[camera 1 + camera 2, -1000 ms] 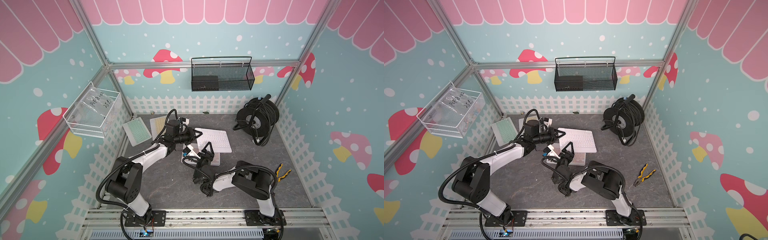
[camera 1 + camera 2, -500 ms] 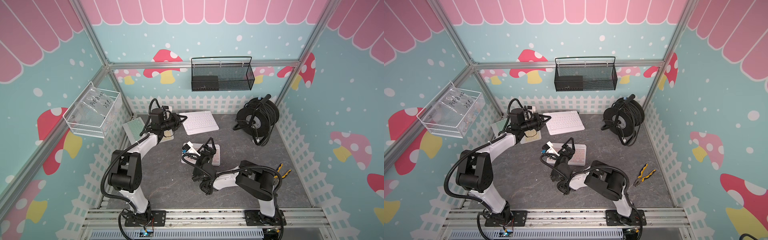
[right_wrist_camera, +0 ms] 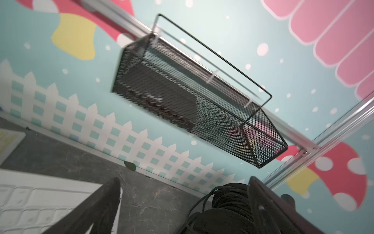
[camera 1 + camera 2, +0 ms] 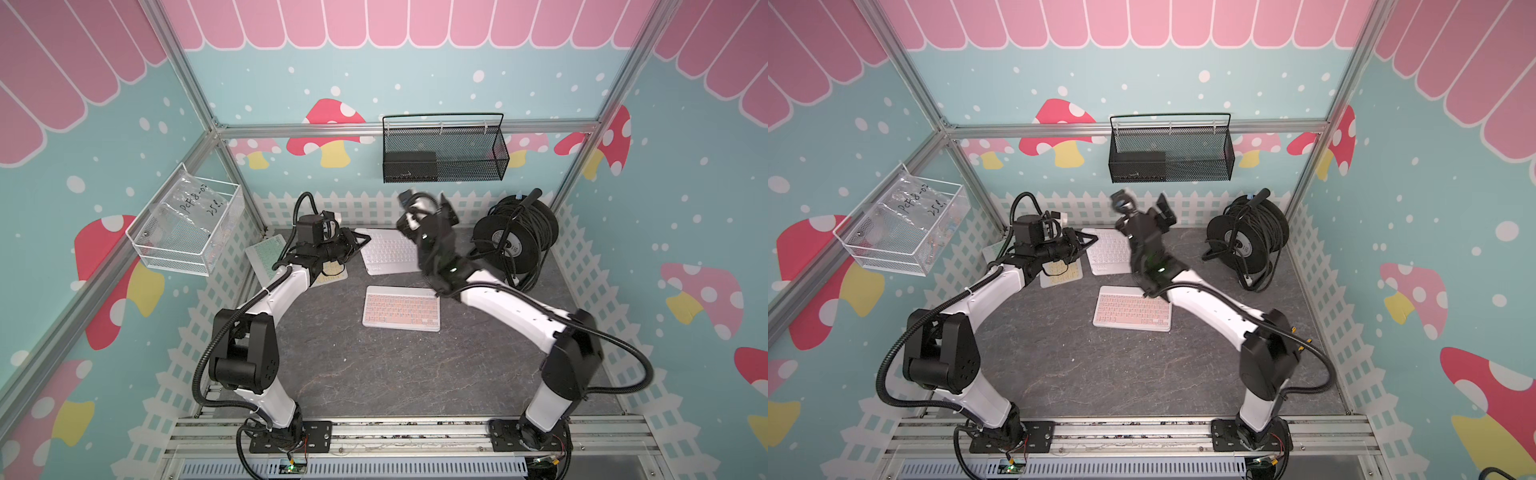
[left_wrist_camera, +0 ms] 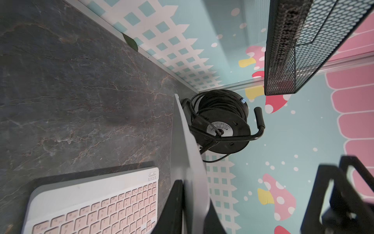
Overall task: Stack the numeric keypads
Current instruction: Place the numeric keypad at the numeric keypad.
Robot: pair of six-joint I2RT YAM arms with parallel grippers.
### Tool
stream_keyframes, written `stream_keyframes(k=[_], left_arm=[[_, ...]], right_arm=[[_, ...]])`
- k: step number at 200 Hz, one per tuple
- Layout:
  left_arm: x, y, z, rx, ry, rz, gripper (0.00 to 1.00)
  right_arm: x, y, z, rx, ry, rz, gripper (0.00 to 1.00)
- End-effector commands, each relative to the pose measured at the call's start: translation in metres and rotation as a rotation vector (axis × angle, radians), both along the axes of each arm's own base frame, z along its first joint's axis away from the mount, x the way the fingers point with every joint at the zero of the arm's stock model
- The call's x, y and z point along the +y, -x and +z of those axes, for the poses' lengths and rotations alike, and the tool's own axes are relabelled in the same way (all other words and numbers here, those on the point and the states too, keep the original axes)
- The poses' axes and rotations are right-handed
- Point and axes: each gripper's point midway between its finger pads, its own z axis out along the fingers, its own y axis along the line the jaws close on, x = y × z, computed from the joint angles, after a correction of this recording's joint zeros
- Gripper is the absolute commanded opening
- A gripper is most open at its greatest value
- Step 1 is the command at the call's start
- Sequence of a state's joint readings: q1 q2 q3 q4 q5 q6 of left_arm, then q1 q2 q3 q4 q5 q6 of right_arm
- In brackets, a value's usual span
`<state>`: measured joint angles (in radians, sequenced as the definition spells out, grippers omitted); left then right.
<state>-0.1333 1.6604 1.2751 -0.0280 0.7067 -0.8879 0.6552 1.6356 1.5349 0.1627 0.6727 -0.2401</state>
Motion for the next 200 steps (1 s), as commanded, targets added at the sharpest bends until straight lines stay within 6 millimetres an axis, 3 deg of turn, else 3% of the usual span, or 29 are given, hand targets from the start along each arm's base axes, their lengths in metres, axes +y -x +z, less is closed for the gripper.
stream_keyframes(k=[1,29,56,72,123,160,200], left_arm=[[0.003,0.014,0.035,-0.103,-0.054,-0.032,0.16],[-0.007,0.03,0.04,-0.104,-0.03,-0.126,0.16],[-0.018,0.052,0.039,-0.085,0.019,-0.233,0.16],[-0.021,0.063,0.034,-0.068,0.038,-0.27,0.17],[-0.036,0.092,-0.011,0.031,0.068,-0.374,0.18],[-0.057,0.096,-0.04,0.068,0.076,-0.443,0.18],[-0.061,0.088,-0.058,0.088,0.104,-0.449,0.18]], right_arm=[[0.006,0.018,-0.052,0.299,-0.261,0.219,1.0],[-0.005,0.017,-0.075,0.459,-0.378,0.353,0.99],[-0.008,0.036,-0.117,0.623,-0.524,0.546,1.0],[-0.017,0.049,-0.145,0.682,-0.584,0.559,1.0],[-0.027,0.106,-0.227,0.868,-0.716,0.545,0.99],[-0.038,0.13,-0.252,0.891,-0.76,0.494,0.99],[-0.04,0.147,-0.28,0.943,-0.822,0.461,1.0]])
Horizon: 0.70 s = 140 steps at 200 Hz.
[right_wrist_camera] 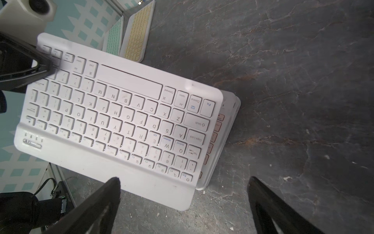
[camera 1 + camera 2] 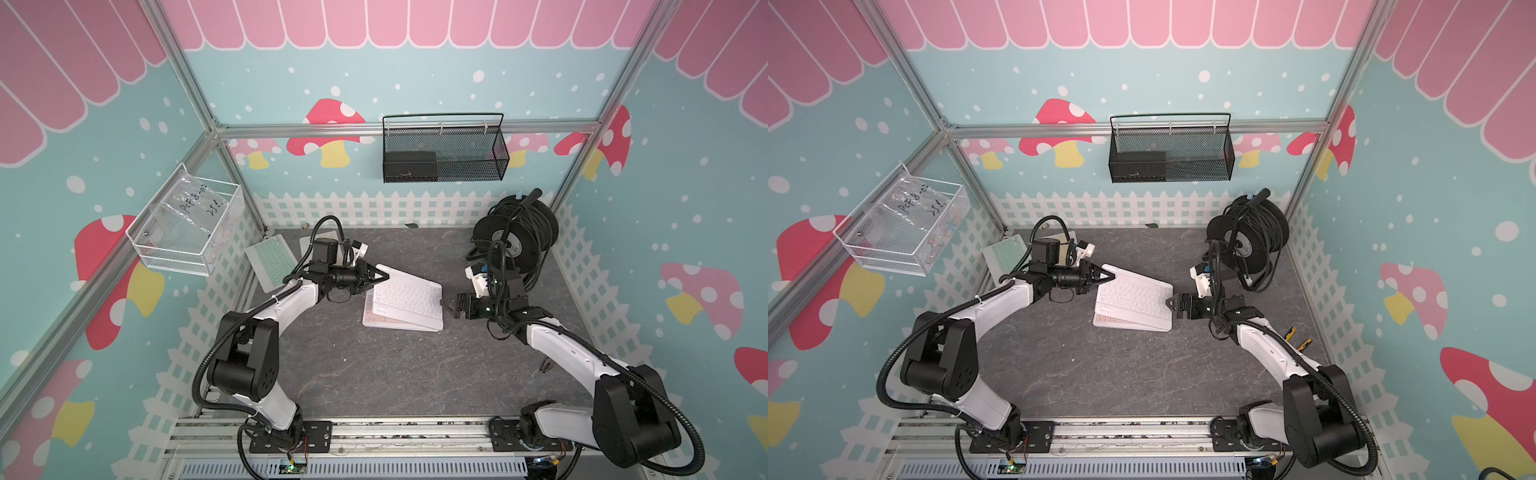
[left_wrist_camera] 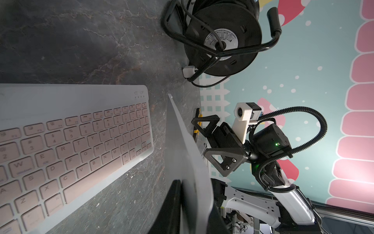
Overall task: Stack the numeric keypads
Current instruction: Place the numeric keypad at the numeric keypad.
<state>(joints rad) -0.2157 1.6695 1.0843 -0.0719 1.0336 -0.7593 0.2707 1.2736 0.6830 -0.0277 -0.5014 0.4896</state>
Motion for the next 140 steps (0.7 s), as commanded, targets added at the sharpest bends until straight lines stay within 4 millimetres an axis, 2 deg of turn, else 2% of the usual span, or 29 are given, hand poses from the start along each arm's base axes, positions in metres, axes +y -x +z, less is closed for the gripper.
stream_keyframes(k=[1,33,59,104,140], left_arm=[[-0.003,-0.003,0.008,-0.063,0.051,-0.038,0.18],[-0.002,-0.01,-0.008,-0.085,0.048,-0.015,0.18],[-0.002,-0.019,-0.019,-0.064,0.098,-0.01,0.18],[0.01,-0.026,-0.037,-0.036,0.076,-0.006,0.2],[0.02,-0.018,-0.06,-0.001,-0.075,-0.019,0.21]], right_arm=[[0.003,0.006,-0.007,0.025,-0.05,-0.016,1.0],[0.0,0.009,-0.033,0.075,-0.017,-0.058,1.0],[0.008,0.009,-0.048,0.114,-0.003,-0.049,1.0],[0.027,0.002,-0.054,0.124,0.041,-0.037,1.0],[0.024,-0.005,-0.068,0.15,0.078,-0.068,0.99]])
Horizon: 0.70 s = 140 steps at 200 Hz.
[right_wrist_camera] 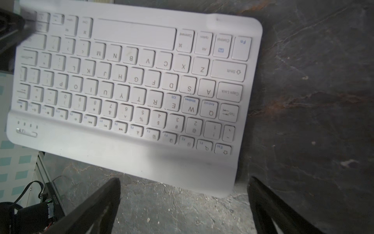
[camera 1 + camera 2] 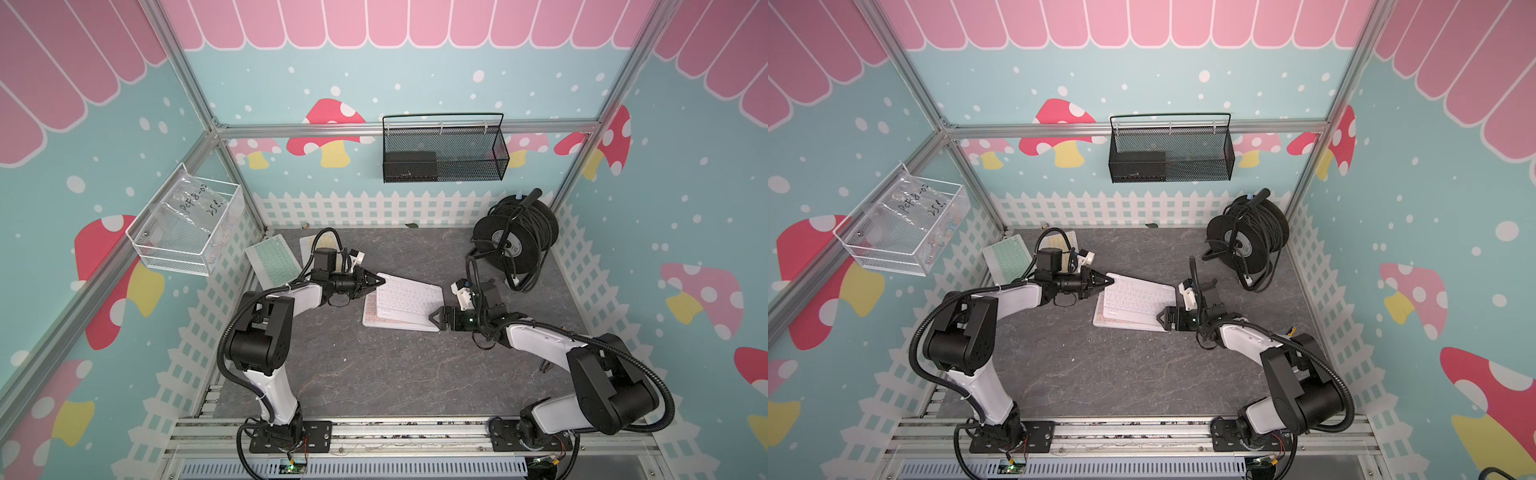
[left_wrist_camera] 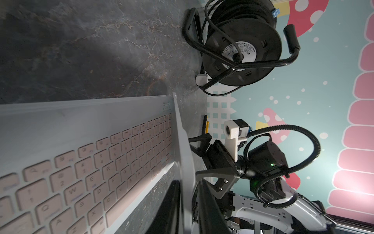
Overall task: Stack the numeric keypads
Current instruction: Place the numeric keypad at the numeric keypad.
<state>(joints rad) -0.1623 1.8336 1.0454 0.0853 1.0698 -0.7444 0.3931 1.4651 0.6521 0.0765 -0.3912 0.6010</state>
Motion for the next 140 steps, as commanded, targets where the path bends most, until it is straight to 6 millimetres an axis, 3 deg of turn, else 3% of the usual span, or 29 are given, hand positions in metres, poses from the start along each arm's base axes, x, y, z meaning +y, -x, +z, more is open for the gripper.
stream_keyframes(k=[1,59,102,140], left_arm=[[0.005,0.005,-0.004,-0.035,-0.088,-0.042,0.21],[0.009,-0.001,-0.027,0.014,-0.135,-0.022,0.19],[0.01,-0.001,-0.032,0.026,-0.164,0.004,0.18],[0.015,-0.006,-0.038,0.023,-0.217,0.048,0.18]], right_arm=[[-0.002,-0.011,-0.002,-0.008,0.026,-0.04,0.99],[-0.008,-0.017,-0.024,0.027,0.083,-0.064,0.99],[-0.009,-0.016,-0.041,0.067,0.1,-0.064,0.98],[-0.008,-0.014,-0.038,0.064,0.087,-0.064,0.97]])
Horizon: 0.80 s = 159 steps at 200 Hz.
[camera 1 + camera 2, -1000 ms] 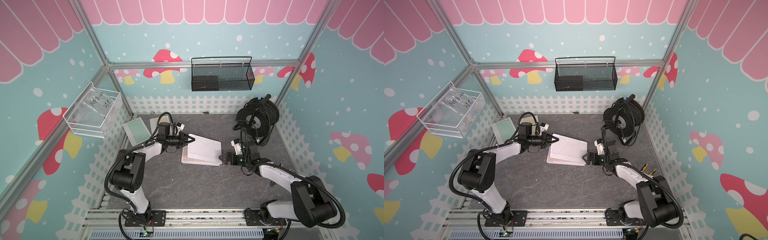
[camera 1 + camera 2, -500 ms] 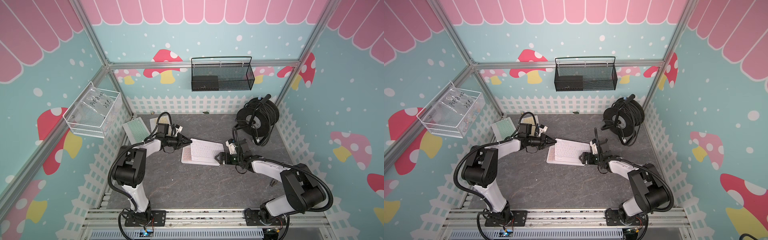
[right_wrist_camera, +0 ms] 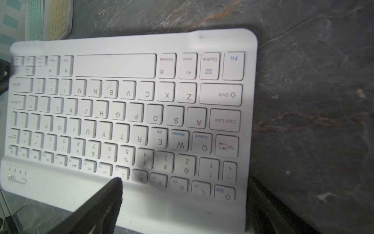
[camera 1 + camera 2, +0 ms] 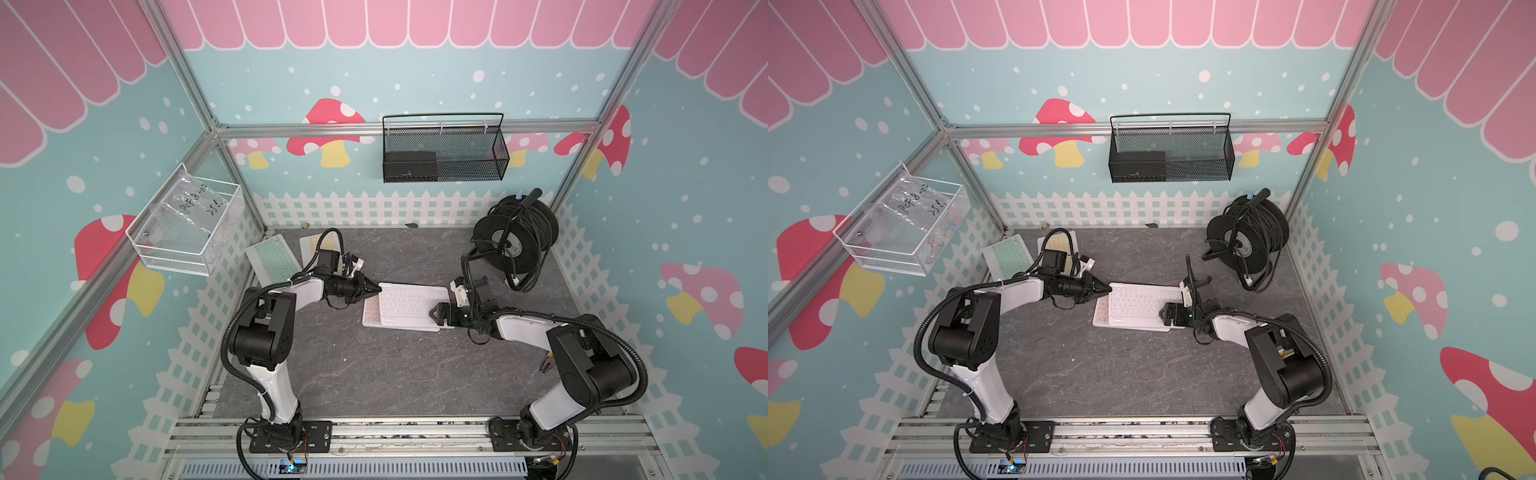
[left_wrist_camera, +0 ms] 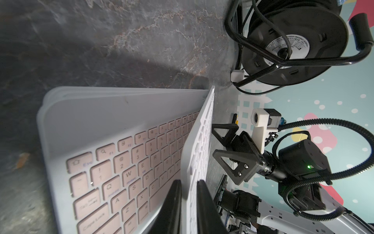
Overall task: Stack the numeric keypads
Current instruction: Place the numeric keypad at the numeric keypad.
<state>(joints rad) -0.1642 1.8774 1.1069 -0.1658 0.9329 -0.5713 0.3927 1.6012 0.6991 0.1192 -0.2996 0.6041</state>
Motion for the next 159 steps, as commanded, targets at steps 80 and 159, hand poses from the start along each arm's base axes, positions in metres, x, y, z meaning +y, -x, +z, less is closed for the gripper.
stream_keyframes(k=[80,159], left_arm=[[0.004,-0.029,-0.005,-0.019,-0.08,0.047,0.17],[0.008,-0.032,-0.007,-0.007,-0.118,0.062,0.16]], right_arm=[[0.02,0.01,0.037,-0.017,-0.165,0.042,0.94],[0.037,0.014,0.046,-0.013,-0.235,0.069,0.92]])
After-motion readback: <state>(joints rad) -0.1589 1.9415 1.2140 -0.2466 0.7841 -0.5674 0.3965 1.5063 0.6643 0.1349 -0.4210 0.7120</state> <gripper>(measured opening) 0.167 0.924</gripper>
